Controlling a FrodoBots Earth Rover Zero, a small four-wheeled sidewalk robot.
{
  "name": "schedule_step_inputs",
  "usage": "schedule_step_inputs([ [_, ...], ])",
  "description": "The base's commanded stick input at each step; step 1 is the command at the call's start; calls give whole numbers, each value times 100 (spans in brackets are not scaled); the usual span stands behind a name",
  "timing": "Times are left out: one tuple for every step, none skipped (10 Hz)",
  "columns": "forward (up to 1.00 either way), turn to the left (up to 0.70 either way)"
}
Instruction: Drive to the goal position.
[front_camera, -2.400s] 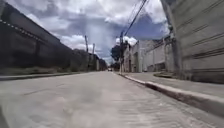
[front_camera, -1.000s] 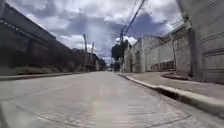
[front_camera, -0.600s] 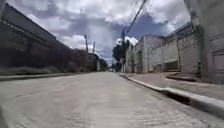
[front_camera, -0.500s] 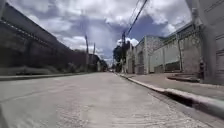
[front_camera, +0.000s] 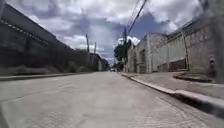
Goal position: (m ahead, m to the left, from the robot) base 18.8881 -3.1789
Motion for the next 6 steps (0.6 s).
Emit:
schedule_step_inputs([
  [70, 0],
  [70, 0],
  [70, 0],
  [70, 0],
  [70, 0],
  [70, 0],
])
